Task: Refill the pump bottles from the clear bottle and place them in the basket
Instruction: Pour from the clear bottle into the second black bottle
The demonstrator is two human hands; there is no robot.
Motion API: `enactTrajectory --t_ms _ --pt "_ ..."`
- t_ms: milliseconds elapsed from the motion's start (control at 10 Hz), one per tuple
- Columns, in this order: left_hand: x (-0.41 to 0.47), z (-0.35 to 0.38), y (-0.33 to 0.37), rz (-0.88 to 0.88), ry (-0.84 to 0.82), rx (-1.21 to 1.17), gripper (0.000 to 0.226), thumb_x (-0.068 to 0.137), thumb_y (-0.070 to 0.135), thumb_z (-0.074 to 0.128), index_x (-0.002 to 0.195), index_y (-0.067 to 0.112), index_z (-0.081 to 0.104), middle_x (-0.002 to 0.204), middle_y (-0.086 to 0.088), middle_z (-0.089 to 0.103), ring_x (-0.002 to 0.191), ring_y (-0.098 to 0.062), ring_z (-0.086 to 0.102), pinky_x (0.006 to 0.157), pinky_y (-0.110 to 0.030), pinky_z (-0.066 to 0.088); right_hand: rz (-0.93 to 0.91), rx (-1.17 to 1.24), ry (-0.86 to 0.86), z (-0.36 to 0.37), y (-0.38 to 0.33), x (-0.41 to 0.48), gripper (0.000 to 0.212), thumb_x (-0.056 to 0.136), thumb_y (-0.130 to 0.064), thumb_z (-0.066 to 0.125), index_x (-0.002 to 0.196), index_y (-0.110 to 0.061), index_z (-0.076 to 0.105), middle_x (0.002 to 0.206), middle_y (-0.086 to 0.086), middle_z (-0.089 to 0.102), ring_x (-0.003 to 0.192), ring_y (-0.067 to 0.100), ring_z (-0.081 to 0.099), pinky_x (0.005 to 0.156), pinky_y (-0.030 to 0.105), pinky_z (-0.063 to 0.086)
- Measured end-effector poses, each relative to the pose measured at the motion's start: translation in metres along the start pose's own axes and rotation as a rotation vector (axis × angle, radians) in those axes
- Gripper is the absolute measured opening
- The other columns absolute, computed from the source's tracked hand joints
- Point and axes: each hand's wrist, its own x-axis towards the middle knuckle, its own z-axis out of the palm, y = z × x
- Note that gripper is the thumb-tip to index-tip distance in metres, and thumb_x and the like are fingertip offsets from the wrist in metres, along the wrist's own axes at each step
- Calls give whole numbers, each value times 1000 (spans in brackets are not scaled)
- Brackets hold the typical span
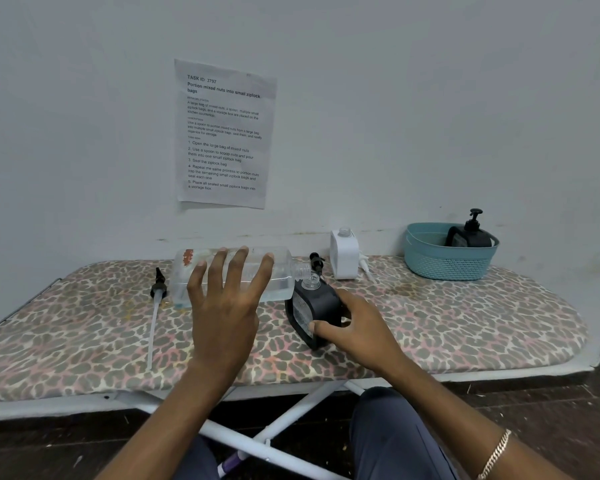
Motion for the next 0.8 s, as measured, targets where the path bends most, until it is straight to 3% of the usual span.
enactTrajectory --t_ms 200,800 --pt "0 0 0 0 -1 0 85 71 -17 63 146 24 61 146 -15 60 139 -41 51 115 -60 28 -2 -10 -2 0 0 0 38 83 -34 80 119 -30 67 102 -15 75 93 -2 67 82 21 55" --pt "-1 0 -1 1 -6 -6 85 71 -16 62 146 24 61 146 -15 59 139 -42 51 115 -60 28 -4 -17 1 0 -1 -1 38 83 -35 80 118 -32 67 101 -17 75 93 -3 67 85 26 57"
